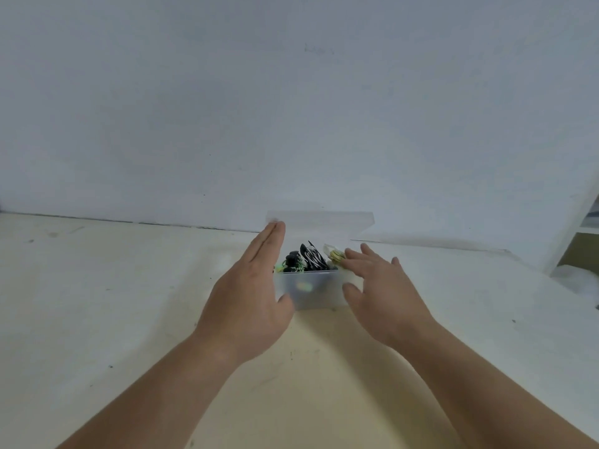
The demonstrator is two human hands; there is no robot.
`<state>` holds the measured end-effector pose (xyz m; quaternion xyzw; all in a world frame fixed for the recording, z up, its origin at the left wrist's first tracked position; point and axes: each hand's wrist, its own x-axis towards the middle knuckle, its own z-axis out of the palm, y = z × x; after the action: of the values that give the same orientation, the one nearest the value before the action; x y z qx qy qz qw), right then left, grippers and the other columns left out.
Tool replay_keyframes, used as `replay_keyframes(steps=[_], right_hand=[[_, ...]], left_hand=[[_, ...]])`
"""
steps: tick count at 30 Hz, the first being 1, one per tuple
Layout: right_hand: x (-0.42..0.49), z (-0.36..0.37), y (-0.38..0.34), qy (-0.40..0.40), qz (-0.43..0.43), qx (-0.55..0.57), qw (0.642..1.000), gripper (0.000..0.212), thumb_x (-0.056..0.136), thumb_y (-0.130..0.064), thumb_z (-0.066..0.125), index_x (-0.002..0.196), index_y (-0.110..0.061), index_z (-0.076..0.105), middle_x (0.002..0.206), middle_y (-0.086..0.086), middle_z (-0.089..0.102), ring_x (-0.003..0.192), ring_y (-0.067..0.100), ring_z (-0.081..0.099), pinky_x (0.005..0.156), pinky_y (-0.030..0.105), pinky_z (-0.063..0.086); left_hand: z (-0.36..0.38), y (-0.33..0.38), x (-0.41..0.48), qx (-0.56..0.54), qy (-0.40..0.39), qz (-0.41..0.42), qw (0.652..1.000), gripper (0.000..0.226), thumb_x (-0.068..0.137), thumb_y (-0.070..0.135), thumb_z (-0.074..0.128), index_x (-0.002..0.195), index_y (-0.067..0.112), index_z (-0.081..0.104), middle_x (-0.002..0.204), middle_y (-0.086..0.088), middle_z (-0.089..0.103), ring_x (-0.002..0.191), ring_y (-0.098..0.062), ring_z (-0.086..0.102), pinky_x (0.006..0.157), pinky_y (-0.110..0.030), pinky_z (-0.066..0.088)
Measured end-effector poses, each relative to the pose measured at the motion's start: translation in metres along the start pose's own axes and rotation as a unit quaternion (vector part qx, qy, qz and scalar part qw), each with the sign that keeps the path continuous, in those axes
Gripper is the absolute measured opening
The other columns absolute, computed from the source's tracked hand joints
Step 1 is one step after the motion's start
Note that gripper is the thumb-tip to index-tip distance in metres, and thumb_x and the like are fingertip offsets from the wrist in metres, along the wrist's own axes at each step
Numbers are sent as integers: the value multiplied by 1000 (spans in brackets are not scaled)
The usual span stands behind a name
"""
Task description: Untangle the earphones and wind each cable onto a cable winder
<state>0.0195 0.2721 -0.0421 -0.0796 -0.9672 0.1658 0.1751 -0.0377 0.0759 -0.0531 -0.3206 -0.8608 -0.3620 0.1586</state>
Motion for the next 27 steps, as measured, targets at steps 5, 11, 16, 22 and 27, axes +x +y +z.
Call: replay_keyframes(steps=[5,11,16,22,27], right_hand=[[-1,4,-1,4,-27,0,1000,54,94,-14,49,146,-28,45,154,-11,41,149,6,20,125,39,4],[-3,-7,11,229,152,234,932,35,83,2,47,90,-24,68,95,-9,71,80,3,62,62,10,39],[-2,-7,17,166,44,204,964,67,81,4,50,138,-31,43,142,-18,41,116,-1,48,97,22,41],[1,-4,22,94,28,101,990,55,85,0,52,130,-30,61,136,-22,48,91,-8,52,76,-5,31],[2,-4,21,99,37,95,990,52,89,-4,51,133,-28,61,127,-23,49,76,-10,49,71,-4,34]], left_hand=[[-1,5,-2,-11,37,-4,999,76,83,14,64,148,38,31,138,23,40,120,-1,51,94,-29,47],[0,1,1,-7,119,-16,993,58,79,15,71,126,29,40,104,10,38,92,-9,52,79,-40,53],[-4,0,2,41,90,2,995,82,82,19,71,152,32,30,147,17,26,135,-8,28,100,-22,32],[-2,-3,1,97,18,15,995,54,86,18,66,138,29,56,142,16,51,129,-6,46,101,-10,25],[-2,-1,4,97,12,-9,995,53,93,21,60,144,33,51,151,20,42,136,-2,41,110,-15,26]])
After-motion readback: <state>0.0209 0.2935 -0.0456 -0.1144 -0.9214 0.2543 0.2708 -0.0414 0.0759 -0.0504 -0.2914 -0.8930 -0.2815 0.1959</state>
